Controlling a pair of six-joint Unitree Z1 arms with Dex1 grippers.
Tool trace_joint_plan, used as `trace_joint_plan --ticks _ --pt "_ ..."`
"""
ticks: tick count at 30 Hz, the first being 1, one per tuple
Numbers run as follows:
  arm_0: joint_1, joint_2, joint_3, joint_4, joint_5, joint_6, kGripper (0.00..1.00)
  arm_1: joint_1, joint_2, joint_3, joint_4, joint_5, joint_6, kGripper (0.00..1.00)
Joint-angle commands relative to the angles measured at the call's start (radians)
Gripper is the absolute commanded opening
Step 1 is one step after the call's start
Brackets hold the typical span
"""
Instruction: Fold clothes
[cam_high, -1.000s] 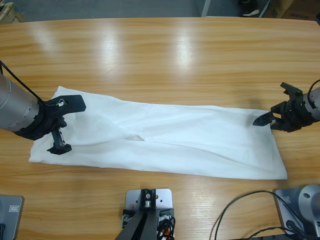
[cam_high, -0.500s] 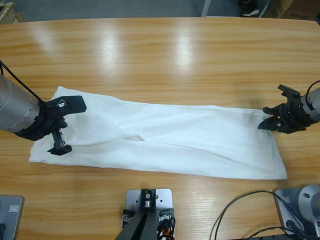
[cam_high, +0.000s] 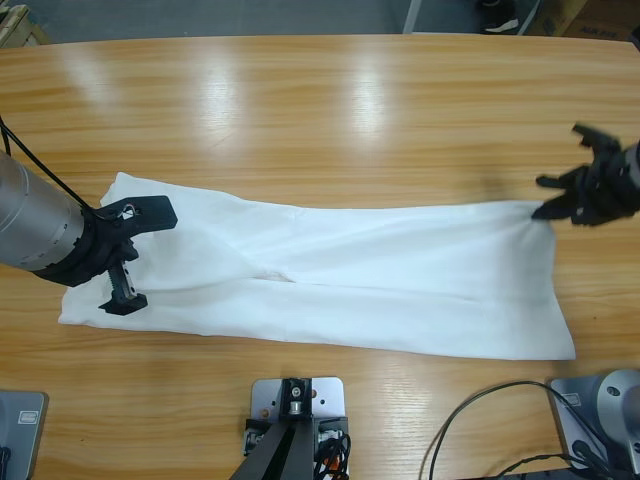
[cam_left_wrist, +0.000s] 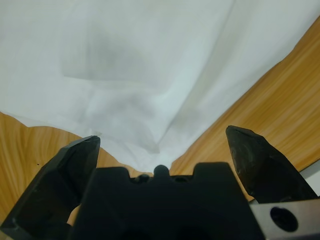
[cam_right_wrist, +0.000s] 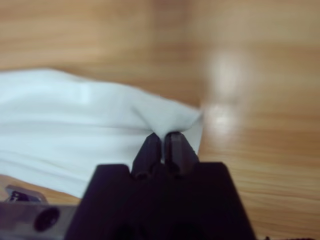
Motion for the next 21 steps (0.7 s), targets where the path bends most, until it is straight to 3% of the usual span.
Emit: trace_joint_plan --ticks 1,6,9,10,11,12,17,21 --pt "-0.017 0.044 0.019 0.011 0.009 -0.01 1.0 -0.012 0.05 -0.037 0.112 -0.065 -0.036 0.0" --pt "-0.019 0.046 0.016 0.011 0.009 -0.01 1.0 -0.012 0.089 -0.016 0.101 -0.098 -0.048 0.0" --pt "-0.03 0.044 0.016 0.011 0.009 -0.012 1.0 -0.012 0.136 -0.012 0.018 -0.09 -0.072 0.0" --pt "-0.036 0.045 0.016 0.011 0.008 -0.014 1.0 -0.012 0.143 -0.006 -0.028 -0.087 -0.077 0.579" --pt "-0.043 0.046 0.016 0.011 0.008 -0.018 1.0 -0.012 0.144 -0.01 -0.038 -0.088 -0.077 0.894" --pt "-0.048 0.046 0.016 0.011 0.006 -0.026 1.0 -0.012 0.138 -0.022 -0.023 -0.093 -0.077 0.987" --pt "-0.049 0.055 0.01 0.01 0.005 -0.058 1.0 -0.012 0.024 -0.051 0.197 -0.239 0.003 1.0" --pt "-0.048 0.056 -0.029 0.01 0.006 -0.144 1.0 -0.008 -0.087 -0.024 0.227 -0.233 0.077 1.0"
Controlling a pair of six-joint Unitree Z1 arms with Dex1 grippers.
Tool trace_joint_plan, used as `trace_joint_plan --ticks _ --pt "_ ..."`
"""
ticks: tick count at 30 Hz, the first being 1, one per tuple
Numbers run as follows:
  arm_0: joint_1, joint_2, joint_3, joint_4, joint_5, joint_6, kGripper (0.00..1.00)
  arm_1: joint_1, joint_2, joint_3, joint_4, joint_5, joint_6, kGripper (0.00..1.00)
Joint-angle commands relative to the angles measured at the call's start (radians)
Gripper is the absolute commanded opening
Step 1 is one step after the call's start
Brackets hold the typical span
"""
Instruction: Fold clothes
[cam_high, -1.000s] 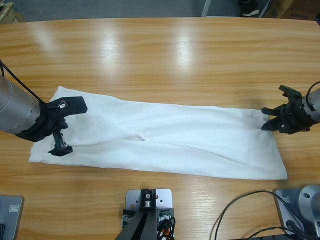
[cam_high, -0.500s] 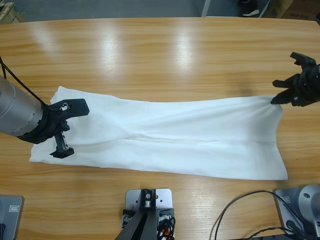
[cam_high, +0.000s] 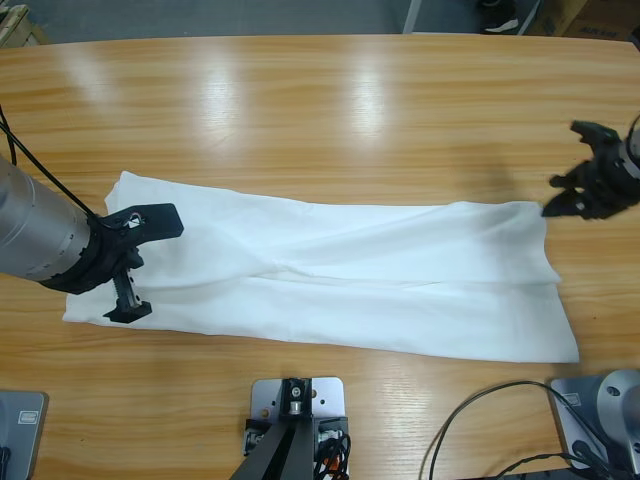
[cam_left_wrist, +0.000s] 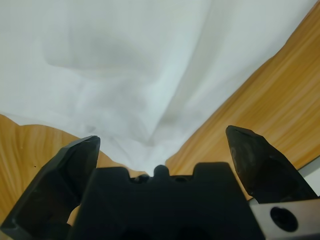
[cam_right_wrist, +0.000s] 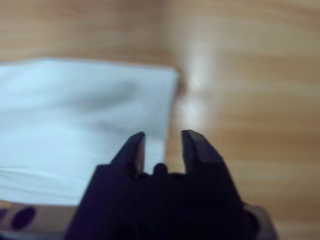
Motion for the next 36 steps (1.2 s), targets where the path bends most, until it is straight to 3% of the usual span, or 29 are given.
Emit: trace_joint_plan --ticks 1,4,7,10,17,19,20,24,29,36 --pt "-0.002 0.053 -0.043 0.007 0.006 -0.143 1.0 -0.002 -0.18 0.027 0.11 -0.041 0.12 1.0" --pt "0.077 0.086 -0.093 -0.007 0.006 -0.197 0.975 0.002 -0.22 0.043 0.109 0.026 0.176 0.999" --pt "0.218 0.12 -0.147 -0.01 -0.059 -0.266 0.9 0.002 -0.227 0.095 0.086 0.079 0.229 0.998" --pt "0.301 0.149 -0.187 -0.009 -0.067 -0.292 0.894 0.002 -0.232 0.129 0.063 0.089 0.238 1.0" --pt "0.462 0.053 -0.107 0.007 -0.04 -0.601 0.902 0.002 -0.238 0.162 0.033 0.091 0.237 0.996" --pt "0.518 0.036 -0.039 -0.062 -0.13 -0.673 0.912 0.001 -0.231 0.176 0.014 0.095 0.238 0.996" --pt "0.541 0.037 -0.016 -0.098 -0.179 -0.687 0.857 0.002 -0.229 0.183 0.008 0.095 0.238 0.996" --pt "0.599 0.063 0.034 -0.181 -0.289 -0.684 0.784 0.002 -0.22 0.198 -0.011 0.095 0.238 0.996" --pt "0.667 0.064 0.099 -0.17 -0.263 -0.569 0.784 0.002 -0.205 0.194 -0.016 0.095 0.238 0.996" --pt "0.67 0.137 0.161 -0.236 -0.255 -0.474 0.784 0.002 -0.19 0.19 -0.019 0.093 0.236 0.996"
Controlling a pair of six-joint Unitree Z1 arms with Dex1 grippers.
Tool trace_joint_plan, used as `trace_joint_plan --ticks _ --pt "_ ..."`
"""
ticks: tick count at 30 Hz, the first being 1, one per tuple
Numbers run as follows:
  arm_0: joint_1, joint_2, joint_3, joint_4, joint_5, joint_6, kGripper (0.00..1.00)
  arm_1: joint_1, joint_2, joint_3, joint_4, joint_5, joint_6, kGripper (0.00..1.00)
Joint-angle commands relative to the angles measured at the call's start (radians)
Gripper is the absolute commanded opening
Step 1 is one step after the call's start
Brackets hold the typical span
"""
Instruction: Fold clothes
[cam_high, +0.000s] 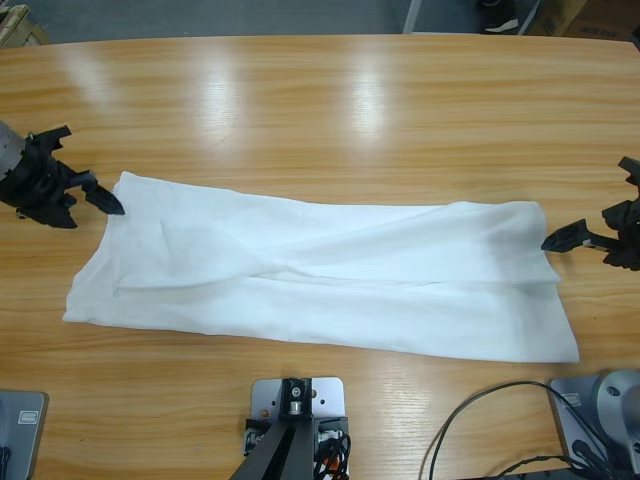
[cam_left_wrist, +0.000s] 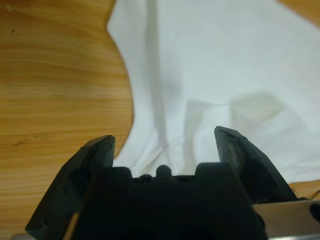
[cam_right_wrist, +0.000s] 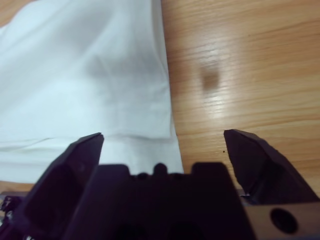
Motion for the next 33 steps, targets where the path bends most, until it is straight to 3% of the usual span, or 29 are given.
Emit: trace_joint_plan --ticks 1,18,21,25,26,27,28,33 --pt "0.014 0.089 0.098 -0.096 0.006 0.073 0.784 0.002 0.03 0.025 -0.012 0.009 0.011 0.996" --pt "0.003 0.128 0.164 -0.206 -0.114 0.071 0.772 0.002 0.034 0.027 -0.012 0.003 0.012 0.991" --pt "0.003 0.131 0.181 -0.211 -0.121 0.079 0.569 0.002 0.034 0.027 -0.015 0.003 0.013 0.991" --pt "0.003 0.134 0.188 -0.215 -0.137 0.083 0.408 0.002 0.032 0.028 -0.016 0.003 0.013 0.987" --pt "0.003 0.133 0.189 -0.214 -0.138 0.083 0.317 0.002 0.032 0.028 -0.016 0.003 0.013 0.987" --pt "0.003 0.131 0.189 -0.213 -0.141 0.083 0.115 0.002 0.031 0.028 -0.016 0.003 0.013 0.987" --pt "0.003 0.127 0.189 -0.211 -0.14 0.084 0.0 0.002 0.03 0.028 -0.016 0.003 0.013 0.987" --pt "-0.006 0.102 0.184 -0.208 -0.08 0.073 0.0 0.002 0.028 0.034 -0.024 0.003 0.013 0.973"
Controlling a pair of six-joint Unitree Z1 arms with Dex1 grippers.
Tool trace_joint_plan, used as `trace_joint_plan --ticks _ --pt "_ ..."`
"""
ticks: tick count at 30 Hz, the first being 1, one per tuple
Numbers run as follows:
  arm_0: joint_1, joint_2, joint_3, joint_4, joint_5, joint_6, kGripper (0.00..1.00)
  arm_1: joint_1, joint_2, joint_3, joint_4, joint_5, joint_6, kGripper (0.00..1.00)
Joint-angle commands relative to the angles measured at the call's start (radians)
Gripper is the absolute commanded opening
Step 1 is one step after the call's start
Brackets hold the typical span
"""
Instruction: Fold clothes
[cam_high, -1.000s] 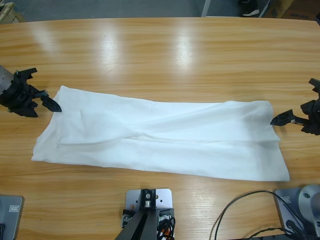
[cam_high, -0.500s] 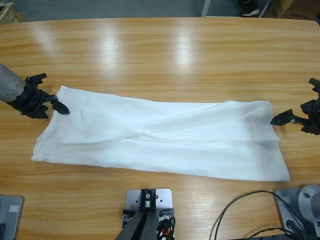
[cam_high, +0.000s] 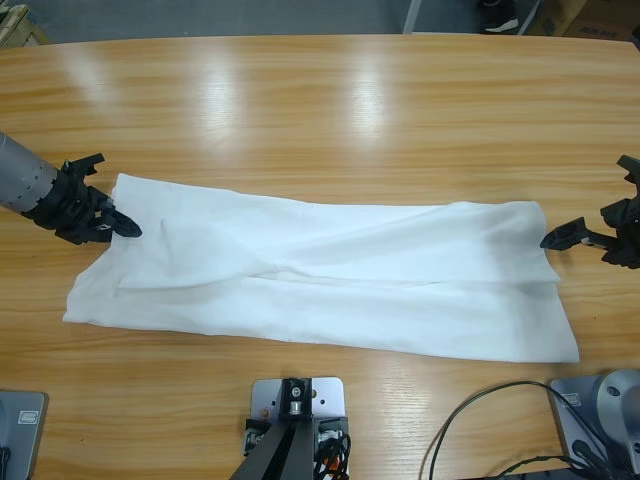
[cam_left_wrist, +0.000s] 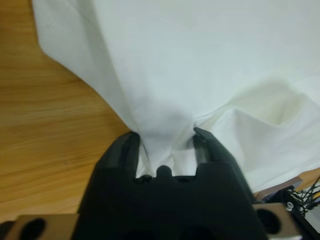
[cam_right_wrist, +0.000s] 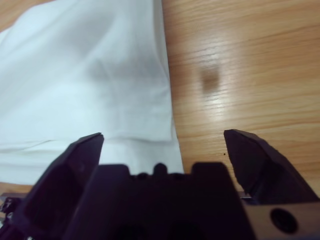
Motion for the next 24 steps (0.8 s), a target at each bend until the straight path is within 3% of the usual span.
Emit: trace_joint_plan --ticks 1,8,17,22,23,24 --pt "-0.012 0.024 0.04 -0.009 0.062 -0.006 0.0 0.002 0.025 0.036 -0.018 0.003 0.013 0.965" --pt "-0.006 0.004 0.024 -0.026 0.096 -0.031 0.0 0.002 0.026 0.037 -0.023 0.003 0.013 0.954" --pt "0.188 -0.008 -0.115 0.066 0.143 -0.013 0.0 0.002 0.039 0.04 -0.033 0.003 0.012 0.954" --pt "0.23 0.001 -0.125 0.109 0.161 -0.014 0.0 0.002 0.038 0.039 -0.039 0.019 0.014 0.959" --pt "0.229 0.004 -0.12 0.11 0.159 -0.011 0.04 0.002 0.039 0.041 -0.047 0.046 0.021 0.959" --pt "0.218 0.01 -0.119 0.115 0.152 -0.008 0.664 0.002 0.039 0.048 -0.062 0.078 0.037 0.961"
